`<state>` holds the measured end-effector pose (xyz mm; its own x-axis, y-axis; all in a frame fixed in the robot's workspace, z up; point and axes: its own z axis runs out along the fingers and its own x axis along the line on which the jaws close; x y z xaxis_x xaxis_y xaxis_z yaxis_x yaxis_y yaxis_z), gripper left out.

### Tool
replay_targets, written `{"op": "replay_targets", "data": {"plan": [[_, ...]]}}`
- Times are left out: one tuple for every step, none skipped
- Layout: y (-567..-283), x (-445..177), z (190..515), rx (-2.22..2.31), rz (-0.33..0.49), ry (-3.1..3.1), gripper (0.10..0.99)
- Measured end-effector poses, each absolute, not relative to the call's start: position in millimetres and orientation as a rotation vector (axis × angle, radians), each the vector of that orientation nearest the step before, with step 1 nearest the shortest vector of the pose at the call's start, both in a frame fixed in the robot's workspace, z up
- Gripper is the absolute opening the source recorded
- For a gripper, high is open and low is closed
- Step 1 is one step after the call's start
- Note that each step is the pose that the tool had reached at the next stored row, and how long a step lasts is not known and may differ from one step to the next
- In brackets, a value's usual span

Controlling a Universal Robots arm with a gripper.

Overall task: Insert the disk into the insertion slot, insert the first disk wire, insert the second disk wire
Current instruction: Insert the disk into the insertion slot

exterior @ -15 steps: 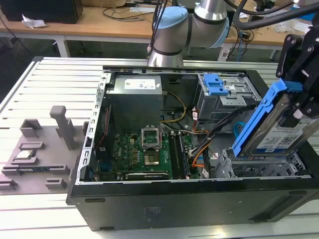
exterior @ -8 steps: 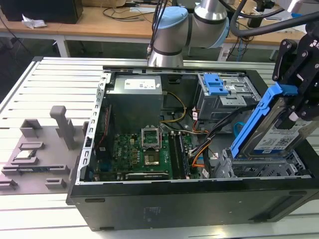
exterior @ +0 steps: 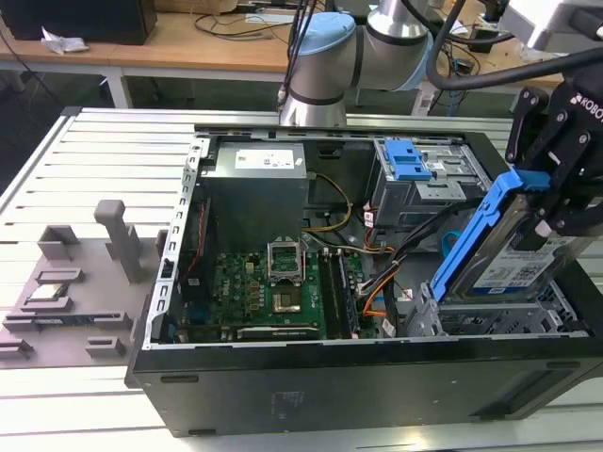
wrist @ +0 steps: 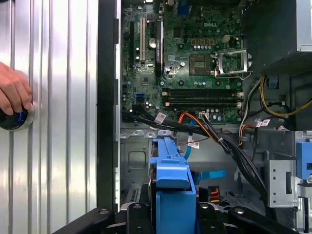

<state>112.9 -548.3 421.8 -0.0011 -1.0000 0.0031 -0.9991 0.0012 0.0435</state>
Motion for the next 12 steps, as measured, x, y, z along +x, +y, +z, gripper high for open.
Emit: {"op": "replay_targets", "data": {"plan": [[-548.3,112.9,419.3,2.197,-0.044,-2.199,0.357],[-548.3,112.9,417.5,2.196,-0.044,-2.199,0.357],[-548.3,112.9,416.5,2.197,-0.044,-2.199,0.357],[-548.4,112.9,415.6,2.196,-0.044,-2.199,0.357],[-548.3,112.9,414.5,2.196,-0.044,-2.199,0.357],[-548.3,112.9,413.6,2.197,-0.044,-2.199,0.357],[-548.3,112.9,412.0,2.197,-0.044,-2.199,0.357],[-548.3,112.9,409.4,2.197,-0.044,-2.199,0.357],[-548.3,112.9,407.4,2.197,-0.044,-2.199,0.357],[-548.3,112.9,406.0,2.197,-0.044,-2.199,0.357],[-548.3,112.9,403.4,2.197,-0.044,-2.199,0.357],[-548.3,112.9,402.0,2.197,-0.044,-2.199,0.357]]}}
